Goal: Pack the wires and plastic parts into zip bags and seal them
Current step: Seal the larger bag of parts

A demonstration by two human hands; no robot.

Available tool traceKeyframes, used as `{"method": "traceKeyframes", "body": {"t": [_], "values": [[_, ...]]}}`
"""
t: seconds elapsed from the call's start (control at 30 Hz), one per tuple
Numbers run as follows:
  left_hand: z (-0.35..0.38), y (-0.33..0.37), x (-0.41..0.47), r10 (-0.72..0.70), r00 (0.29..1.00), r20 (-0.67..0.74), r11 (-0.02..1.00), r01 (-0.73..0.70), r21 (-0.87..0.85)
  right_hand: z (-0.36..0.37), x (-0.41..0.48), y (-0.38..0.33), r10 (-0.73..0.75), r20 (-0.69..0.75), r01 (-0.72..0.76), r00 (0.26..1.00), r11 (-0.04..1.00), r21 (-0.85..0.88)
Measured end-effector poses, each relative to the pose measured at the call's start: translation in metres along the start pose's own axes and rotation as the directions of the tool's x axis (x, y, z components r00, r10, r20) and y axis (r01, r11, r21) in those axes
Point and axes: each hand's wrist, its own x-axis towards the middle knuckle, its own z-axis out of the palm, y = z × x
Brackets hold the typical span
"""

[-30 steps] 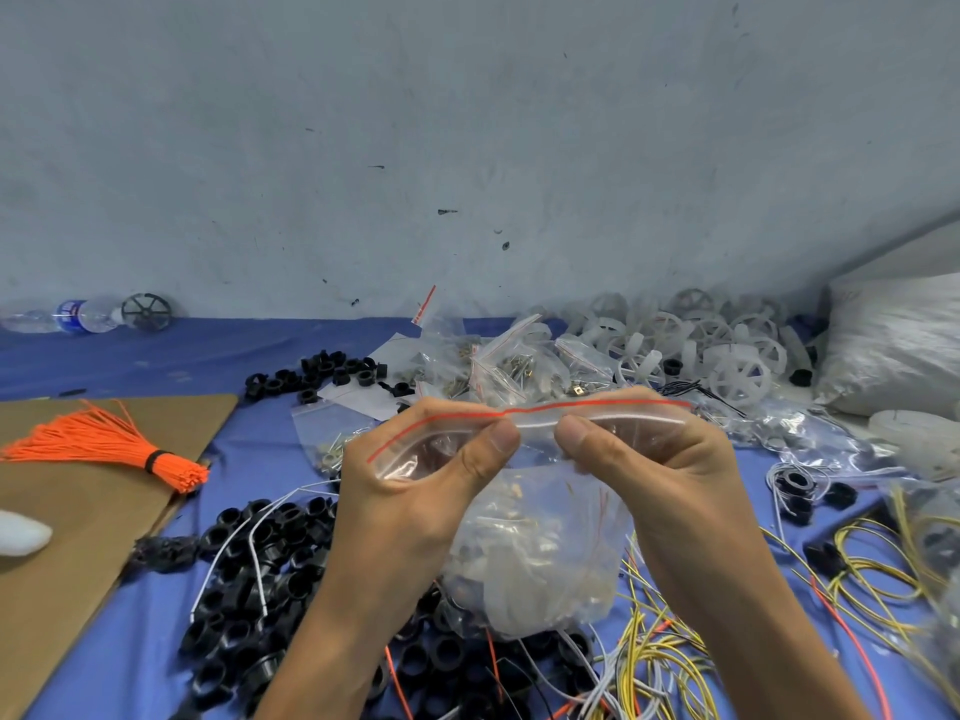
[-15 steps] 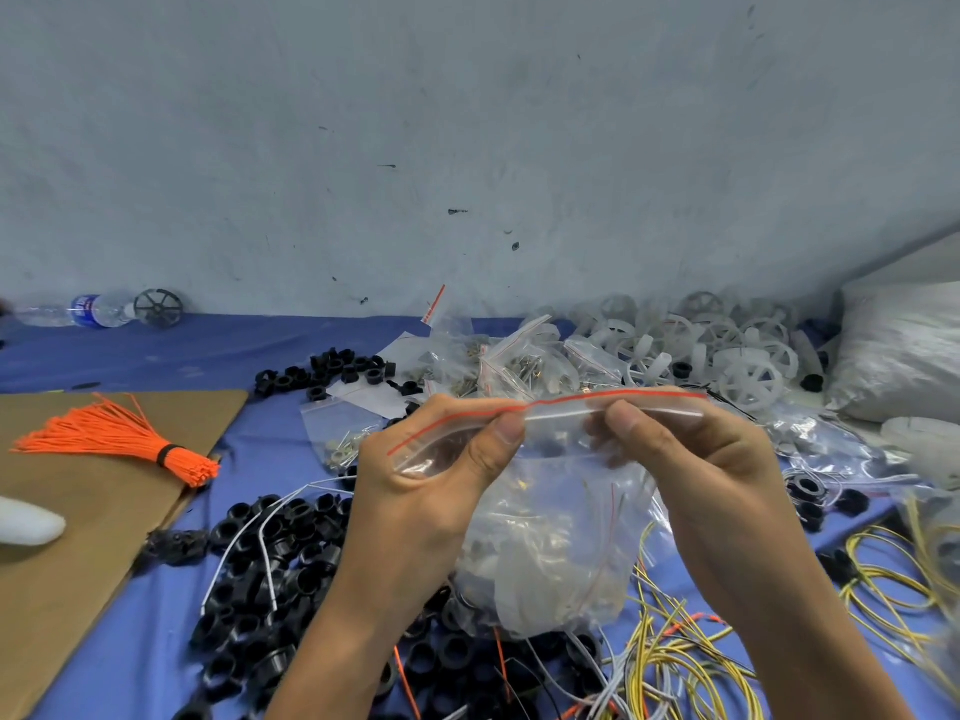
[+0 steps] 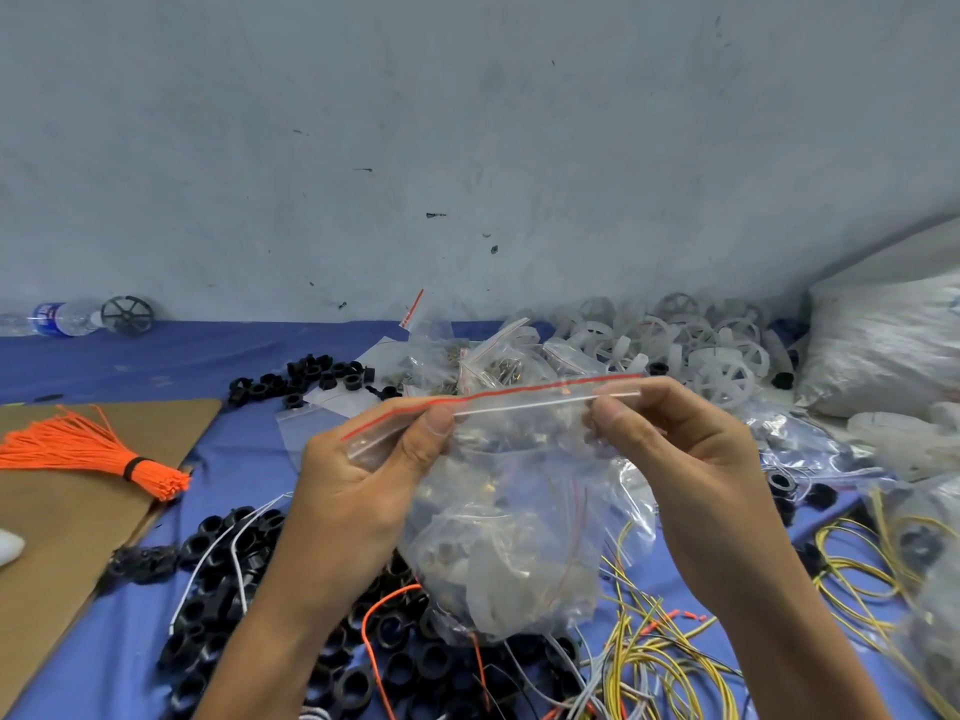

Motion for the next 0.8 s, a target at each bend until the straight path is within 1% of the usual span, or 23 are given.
{"method": "traceKeyframes", "body": {"t": [0.07, 0.2, 0.37, 0.47, 0.57, 0.7, 0.8], "values": [[-0.002, 0.000, 0.000, -0.015, 1.000, -0.020, 1.000, 0.015, -0.013, -0.001, 0.000, -0.001, -0.010, -0.018, 0.011, 1.000, 1.000, 0.009], [-0.001, 0.000, 0.000, -0.030, 0.999, -0.014, 0.999, 0.030, -0.033, -0.002, 0.000, -0.001, -0.047, -0.013, 0.047, 0.999, 0.999, 0.019], [0.001, -0.001, -0.001, -0.017, 0.996, -0.082, 0.999, 0.014, -0.040, -0.003, -0.001, 0.000, -0.049, 0.030, 0.049, 0.998, 0.999, -0.010], [-0.001, -0.002, -0.002, -0.015, 0.998, -0.057, 0.999, 0.012, -0.049, -0.003, -0.001, 0.001, -0.034, 0.020, 0.035, 0.999, 0.998, -0.047], [-0.003, -0.005, 0.000, -0.004, 0.998, -0.055, 1.000, 0.004, -0.010, -0.003, 0.001, 0.002, -0.011, 0.018, 0.012, 1.000, 1.000, -0.024], [-0.005, -0.011, 0.001, -0.017, 0.998, -0.056, 1.000, 0.018, 0.016, 0.004, -0.002, 0.001, 0.001, 0.074, 0.000, 0.997, 1.000, -0.004], [-0.006, -0.012, 0.003, -0.026, 0.997, -0.070, 1.000, 0.027, 0.004, 0.009, -0.005, -0.003, -0.028, 0.091, 0.027, 0.995, 1.000, 0.005]]}}
